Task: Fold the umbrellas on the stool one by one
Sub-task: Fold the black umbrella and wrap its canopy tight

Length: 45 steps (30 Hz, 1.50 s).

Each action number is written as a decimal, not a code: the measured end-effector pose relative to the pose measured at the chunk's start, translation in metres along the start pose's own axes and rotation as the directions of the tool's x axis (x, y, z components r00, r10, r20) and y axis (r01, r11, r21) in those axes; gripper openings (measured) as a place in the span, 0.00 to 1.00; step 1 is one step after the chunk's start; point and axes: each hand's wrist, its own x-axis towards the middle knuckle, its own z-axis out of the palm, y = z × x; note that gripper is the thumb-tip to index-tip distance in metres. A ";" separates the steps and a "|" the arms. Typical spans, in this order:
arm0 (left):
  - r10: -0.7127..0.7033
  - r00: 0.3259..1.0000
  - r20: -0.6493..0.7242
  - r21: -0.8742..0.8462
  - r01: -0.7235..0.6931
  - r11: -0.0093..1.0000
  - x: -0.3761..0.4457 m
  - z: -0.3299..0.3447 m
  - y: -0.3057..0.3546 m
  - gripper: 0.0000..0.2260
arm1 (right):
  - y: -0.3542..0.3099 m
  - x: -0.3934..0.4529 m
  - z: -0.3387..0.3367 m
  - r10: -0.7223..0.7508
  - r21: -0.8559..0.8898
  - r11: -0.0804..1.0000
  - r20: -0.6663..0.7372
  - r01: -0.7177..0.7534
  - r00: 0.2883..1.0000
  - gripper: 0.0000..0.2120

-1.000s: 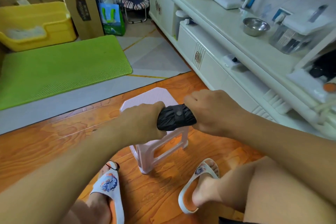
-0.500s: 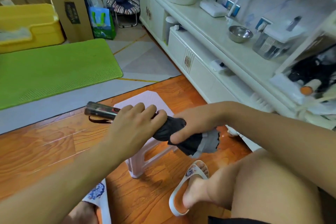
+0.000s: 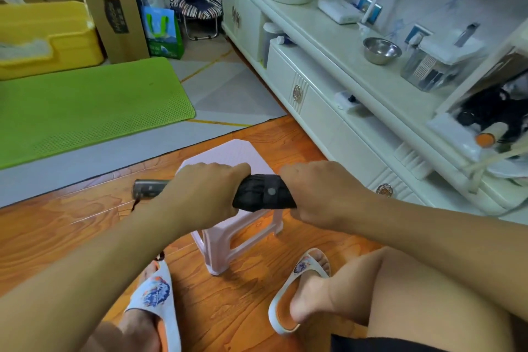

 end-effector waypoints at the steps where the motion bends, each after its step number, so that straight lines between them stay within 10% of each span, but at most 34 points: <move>1: 0.043 0.997 -0.070 0.063 -0.038 0.997 -0.001 0.005 -0.001 0.14 | 0.002 0.002 -0.008 0.024 0.066 0.997 0.105 -0.031 0.994 0.17; 7: 0.105 0.932 -0.346 0.225 -0.026 0.974 -0.001 0.016 0.005 0.12 | 0.016 0.015 -0.018 0.033 0.359 0.904 0.483 -0.232 0.875 0.12; 9: 0.090 0.953 -0.288 0.221 -0.026 0.975 -0.009 0.017 0.023 0.26 | 0.013 0.015 -0.019 0.047 0.356 0.897 0.510 -0.261 0.859 0.13; 14: 0.126 0.990 0.059 0.021 -0.127 0.992 0.000 -0.005 0.023 0.60 | -0.013 0.002 -0.023 -0.103 -0.112 0.986 0.154 0.121 0.983 0.16; 18: 0.001 0.969 0.248 -0.132 0.033 0.991 0.003 0.006 0.031 0.41 | -0.023 -0.005 -0.021 -0.097 -0.155 0.981 0.118 0.115 0.988 0.19; 24: 0.114 0.962 -0.249 0.127 -0.084 0.988 0.001 0.027 0.037 0.14 | 0.002 -0.003 -0.026 0.063 0.211 0.962 0.450 -0.175 0.891 0.14; 27: 0.140 0.970 -0.201 0.172 -0.106 0.979 0.001 0.031 0.037 0.13 | 0.010 -0.001 -0.021 0.019 0.298 0.935 0.502 -0.193 0.865 0.13; 31: 0.018 0.999 -0.038 0.067 -0.016 0.998 0.009 0.019 0.033 0.13 | 0.004 -0.008 0.007 0.032 -0.068 0.997 0.028 -0.030 0.999 0.21; 35: -0.032 0.996 0.088 -0.003 0.032 0.999 0.013 0.011 0.027 0.12 | 0.008 -0.006 0.020 -0.109 -0.228 0.972 -0.228 0.056 0.967 0.21; 45: 0.147 0.959 -0.243 0.168 -0.108 0.980 0.004 0.017 0.034 0.12 | 0.014 -0.018 -0.026 0.047 0.070 0.996 0.194 -0.062 0.980 0.18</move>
